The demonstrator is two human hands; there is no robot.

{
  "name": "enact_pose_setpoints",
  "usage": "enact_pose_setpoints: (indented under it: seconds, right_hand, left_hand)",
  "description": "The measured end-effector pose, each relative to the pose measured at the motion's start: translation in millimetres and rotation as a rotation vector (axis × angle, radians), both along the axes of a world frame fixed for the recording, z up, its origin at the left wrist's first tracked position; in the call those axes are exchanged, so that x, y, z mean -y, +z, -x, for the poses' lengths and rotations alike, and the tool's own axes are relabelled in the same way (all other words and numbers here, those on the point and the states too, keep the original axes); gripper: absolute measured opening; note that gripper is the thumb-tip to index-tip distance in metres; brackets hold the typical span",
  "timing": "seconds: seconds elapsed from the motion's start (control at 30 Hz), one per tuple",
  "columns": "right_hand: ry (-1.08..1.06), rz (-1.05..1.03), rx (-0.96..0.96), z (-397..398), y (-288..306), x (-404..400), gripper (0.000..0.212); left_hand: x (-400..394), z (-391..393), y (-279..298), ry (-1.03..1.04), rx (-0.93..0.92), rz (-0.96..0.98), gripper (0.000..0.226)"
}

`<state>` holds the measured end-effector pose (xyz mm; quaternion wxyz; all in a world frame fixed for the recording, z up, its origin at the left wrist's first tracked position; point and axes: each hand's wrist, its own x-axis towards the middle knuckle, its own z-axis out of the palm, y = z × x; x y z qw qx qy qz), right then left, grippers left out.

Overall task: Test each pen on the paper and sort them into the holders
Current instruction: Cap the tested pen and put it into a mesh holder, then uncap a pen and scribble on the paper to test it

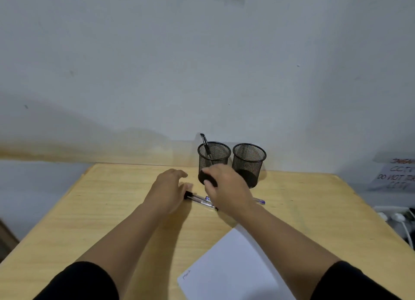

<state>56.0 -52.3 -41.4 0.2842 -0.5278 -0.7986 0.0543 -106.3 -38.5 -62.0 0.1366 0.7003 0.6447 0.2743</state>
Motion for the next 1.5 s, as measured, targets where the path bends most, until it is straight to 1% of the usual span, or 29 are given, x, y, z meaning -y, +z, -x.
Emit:
enact_pose_setpoints:
  seconds: [0.1,0.2,0.33,0.4,0.47,0.57,0.73,0.83,0.87,0.9,1.03,1.13,1.2,1.23,1.37,1.43,1.5]
  right_hand:
    - [0.028,0.072,0.063,8.9,-21.5,12.6,0.034]
    - [0.006,0.117,0.116,17.2,-34.0,15.8,0.03]
    - [-0.016,0.179,0.124,22.3,-42.4,13.6,0.03]
    - [-0.036,0.196,0.081,23.6,-45.4,11.9,0.031]
    - [-0.066,0.207,0.042,24.5,-47.7,9.8,0.034]
    - [-0.097,0.198,0.059,25.5,-49.3,6.8,0.035]
    - [-0.118,0.109,0.102,28.7,-49.7,4.6,0.025]
    - [-0.075,0.165,0.08,26.2,-46.2,4.8,0.02]
    - [-0.06,0.196,0.037,24.4,-41.6,6.1,0.018]
    - [-0.049,0.236,-0.048,22.5,-35.1,7.7,0.015]
    - [-0.037,0.438,-0.579,13.9,-2.9,17.2,0.001]
    - [-0.034,0.552,-0.944,14.0,13.5,26.3,0.005]
    - [-0.001,0.591,-1.111,16.0,19.1,34.4,0.007]
    - [0.027,0.603,-1.138,17.2,20.7,39.4,0.006]
    - [0.155,0.603,-1.117,22.0,24.5,61.2,0.009]
    - [0.17,0.566,-1.111,21.0,26.2,71.1,0.012]
    - [0.173,0.515,-1.058,19.9,26.9,81.5,0.014]
  left_hand:
    - [10.3,13.3,-14.6,-0.035,-0.033,0.004,0.023]
    - [14.9,21.9,-26.4,-0.054,-0.064,-0.023,0.026]
    - [14.6,26.6,-30.2,-0.06,-0.053,-0.06,0.026]
    - [13.2,27.7,-30.7,-0.076,-0.05,-0.071,0.025]
    - [12.9,29.1,-31.2,-0.084,-0.043,-0.071,0.025]
    - [12.6,30.7,-34.7,-0.063,-0.04,-0.061,0.021]
    - [16.8,29.5,-38.3,-0.048,-0.027,-0.058,0.017]
    - [22.5,31.4,-37.2,-0.058,0.01,-0.069,0.016]
    - [24.7,32.8,-35.4,-0.064,0.046,-0.073,0.015]
    - [27.2,34.0,-32.1,-0.075,0.086,-0.078,0.014]
    - [39.2,34.8,-13.5,-0.069,0.269,-0.073,0.017]
    - [51.5,28.6,2.9,-0.008,0.429,-0.093,0.011]
    - [60.8,23.8,13.0,-0.003,0.493,-0.083,0.008]
    - [66.1,20.7,18.1,-0.015,0.517,-0.077,0.008]
    - [86.1,8.3,32.2,-0.066,0.577,-0.063,0.008]
    - [94.5,7.6,36.1,-0.08,0.592,-0.059,0.008]
    - [101.1,9.2,38.1,-0.106,0.588,-0.031,0.008]
